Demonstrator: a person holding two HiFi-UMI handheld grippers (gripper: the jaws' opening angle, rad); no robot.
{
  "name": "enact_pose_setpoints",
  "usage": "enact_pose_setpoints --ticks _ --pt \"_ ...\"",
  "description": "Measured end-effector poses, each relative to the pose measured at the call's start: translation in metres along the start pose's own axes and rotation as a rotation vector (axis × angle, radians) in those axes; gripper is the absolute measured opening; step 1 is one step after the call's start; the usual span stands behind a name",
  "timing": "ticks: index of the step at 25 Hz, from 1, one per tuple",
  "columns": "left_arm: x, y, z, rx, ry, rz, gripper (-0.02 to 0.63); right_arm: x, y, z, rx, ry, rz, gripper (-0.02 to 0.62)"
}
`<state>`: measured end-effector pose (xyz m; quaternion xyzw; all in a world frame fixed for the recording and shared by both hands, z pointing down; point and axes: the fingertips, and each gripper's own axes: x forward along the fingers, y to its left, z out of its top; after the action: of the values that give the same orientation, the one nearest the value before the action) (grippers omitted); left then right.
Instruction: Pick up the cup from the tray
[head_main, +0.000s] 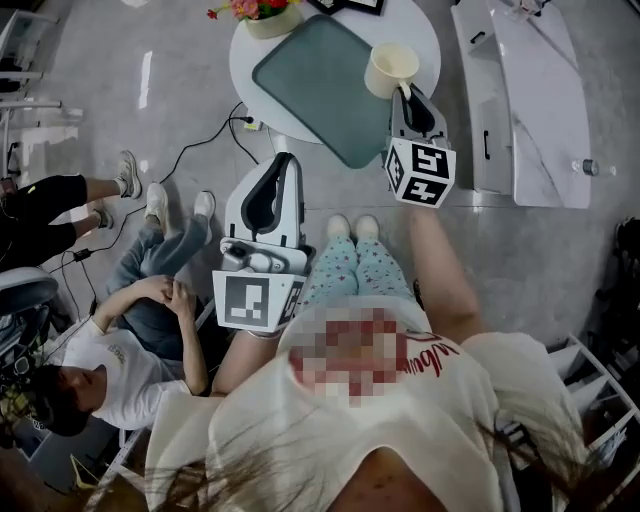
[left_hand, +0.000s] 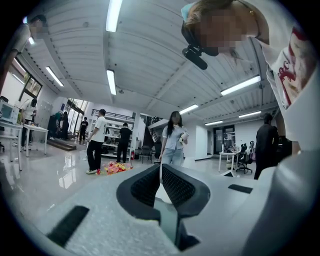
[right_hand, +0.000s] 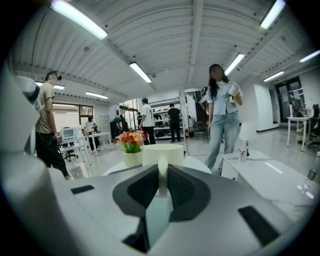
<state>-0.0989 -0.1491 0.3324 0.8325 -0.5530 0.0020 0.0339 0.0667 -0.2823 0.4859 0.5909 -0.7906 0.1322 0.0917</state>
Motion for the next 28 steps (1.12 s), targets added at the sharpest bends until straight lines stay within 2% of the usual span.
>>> enact_pose_setpoints --ticks 8,11,19,28 --pt "0.014 -0.007 0.036 0.037 -0.067 -0.013 0.029 -0.069 0.037 0.113 -0.039 -0.148 0.113 0.055" --pt "0.016 -0.009 0.051 0.037 -0.086 -0.014 0.028 -0.087 0.054 0.14 -0.048 -0.188 0.16 0.055" --pt "0.007 -0.015 0.06 0.079 -0.102 0.009 0.028 -0.126 0.075 0.162 -0.084 -0.237 0.228 0.054" --pt "-0.007 -0.021 0.052 0.076 -0.118 0.107 0.029 -0.138 0.07 0.158 -0.088 -0.269 0.311 0.052"
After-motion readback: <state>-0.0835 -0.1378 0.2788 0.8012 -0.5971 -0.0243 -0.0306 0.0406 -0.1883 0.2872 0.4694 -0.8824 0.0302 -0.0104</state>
